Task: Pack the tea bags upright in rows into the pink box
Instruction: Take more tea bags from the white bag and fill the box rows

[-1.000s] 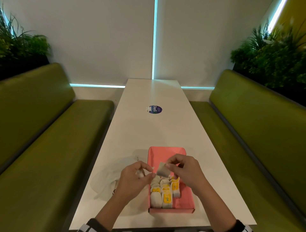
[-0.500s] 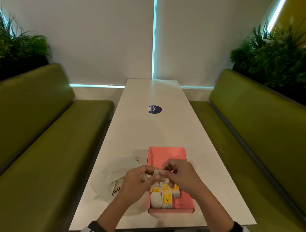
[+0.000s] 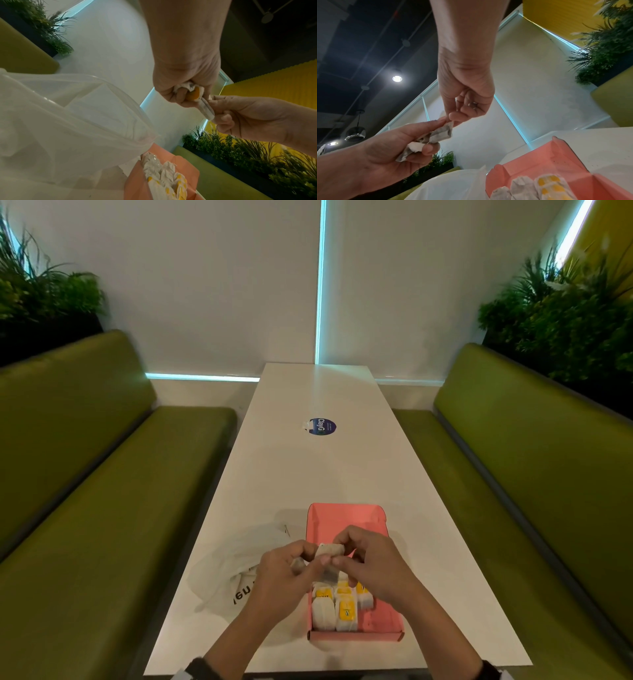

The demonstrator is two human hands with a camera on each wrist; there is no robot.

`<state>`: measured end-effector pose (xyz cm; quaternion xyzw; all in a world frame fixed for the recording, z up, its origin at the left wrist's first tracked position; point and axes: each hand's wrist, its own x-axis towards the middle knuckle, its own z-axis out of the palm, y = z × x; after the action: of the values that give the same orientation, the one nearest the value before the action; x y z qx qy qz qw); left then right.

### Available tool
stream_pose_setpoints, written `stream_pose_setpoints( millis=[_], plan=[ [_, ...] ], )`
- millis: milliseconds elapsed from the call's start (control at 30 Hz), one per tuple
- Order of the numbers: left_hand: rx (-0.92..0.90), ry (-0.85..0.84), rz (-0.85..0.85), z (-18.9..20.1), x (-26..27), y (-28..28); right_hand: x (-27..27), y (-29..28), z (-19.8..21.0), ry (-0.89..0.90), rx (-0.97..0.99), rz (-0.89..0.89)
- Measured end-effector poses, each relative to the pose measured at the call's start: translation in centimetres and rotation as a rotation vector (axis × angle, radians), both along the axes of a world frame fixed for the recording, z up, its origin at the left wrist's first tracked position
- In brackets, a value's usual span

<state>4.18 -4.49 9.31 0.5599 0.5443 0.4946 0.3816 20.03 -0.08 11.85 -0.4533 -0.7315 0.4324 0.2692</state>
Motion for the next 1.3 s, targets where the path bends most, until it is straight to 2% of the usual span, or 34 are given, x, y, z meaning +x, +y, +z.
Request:
stream_pose_setpoints(
  millis=[100,333,733,867,1000,1133,1200,1300],
  plan=[
    [0.008,0.003,0.041,-0.3,-0.3,0.0,0.0,0.1,-0.1,-0.022,-0.019,-0.003],
    [0.073,0.161,0.182,-0.7,-1.1,0.4,0.5,0.2,0.4,-0.008,-0.089,-0.022],
    [0.065,0.077,0.065,-0.4,-0.6,0.0,0.0,0.2,-0.4,-0.018,-0.008,-0.043],
    [0.077,0.127,0.118,-0.5,-0.8,0.2,0.4,0.4,0.1,-0.017,0.0,-0.069],
    [0.096,0.167,0.164,-0.4,-0.9,0.4,0.8,0.3,1.0,0.096,-0.077,-0.048],
    [0.122,0.138,0.245,-0.8,-1.0,0.6,0.9,0.1,1.4,0.135,-0.135,-0.026],
    [0.131,0.11,0.268,-1.0,-0.9,0.6,0.7,0.1,1.3,0.089,-0.118,-0.057],
    [0.174,0.113,0.277,-0.9,-0.5,0.5,0.3,0.2,0.8,-0.115,0.018,-0.049]
  ],
)
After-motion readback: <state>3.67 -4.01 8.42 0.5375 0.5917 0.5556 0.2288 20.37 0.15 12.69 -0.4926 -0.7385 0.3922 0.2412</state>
